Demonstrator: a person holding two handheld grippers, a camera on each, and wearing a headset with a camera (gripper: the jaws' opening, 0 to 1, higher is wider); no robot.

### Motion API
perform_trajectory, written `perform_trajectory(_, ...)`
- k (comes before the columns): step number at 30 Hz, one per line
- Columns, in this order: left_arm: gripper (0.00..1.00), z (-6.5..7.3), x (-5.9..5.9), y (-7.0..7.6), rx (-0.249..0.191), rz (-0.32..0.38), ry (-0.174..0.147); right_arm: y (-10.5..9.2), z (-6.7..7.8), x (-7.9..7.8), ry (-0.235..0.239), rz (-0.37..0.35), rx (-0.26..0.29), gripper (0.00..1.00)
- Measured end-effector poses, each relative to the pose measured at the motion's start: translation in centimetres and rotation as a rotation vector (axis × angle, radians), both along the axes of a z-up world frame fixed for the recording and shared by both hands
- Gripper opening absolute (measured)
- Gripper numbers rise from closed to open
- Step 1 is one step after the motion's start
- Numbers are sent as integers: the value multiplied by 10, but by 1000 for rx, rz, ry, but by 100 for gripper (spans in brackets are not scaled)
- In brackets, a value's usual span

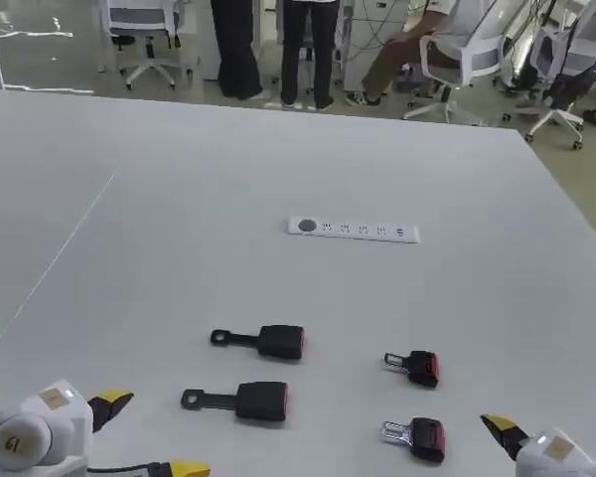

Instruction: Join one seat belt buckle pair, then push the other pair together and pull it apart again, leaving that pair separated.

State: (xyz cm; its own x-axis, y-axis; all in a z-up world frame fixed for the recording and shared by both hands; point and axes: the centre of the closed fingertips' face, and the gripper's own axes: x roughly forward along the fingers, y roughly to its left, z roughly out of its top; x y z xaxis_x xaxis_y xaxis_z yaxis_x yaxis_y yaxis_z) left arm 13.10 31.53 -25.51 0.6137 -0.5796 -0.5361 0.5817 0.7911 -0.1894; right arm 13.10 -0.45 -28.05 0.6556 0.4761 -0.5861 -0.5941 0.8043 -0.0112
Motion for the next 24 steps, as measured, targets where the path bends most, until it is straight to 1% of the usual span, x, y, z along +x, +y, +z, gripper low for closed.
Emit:
perform_trajectory(8,92,-4,-2,0,-2,1,4,0,-1,-1,6,7,-6,87)
perform_trajectory(15,92,-4,-1,-1,-1,0,2,-2,-2,0,9,9,-11,87)
perform_trajectory(22,92,-3,2,-7,2,-19,2,-3,-3,2,10,8,-12,87)
perform_trajectory(24,92,-4,3,-8,14,-31,2,-4,-3,4,12,7,-10,87)
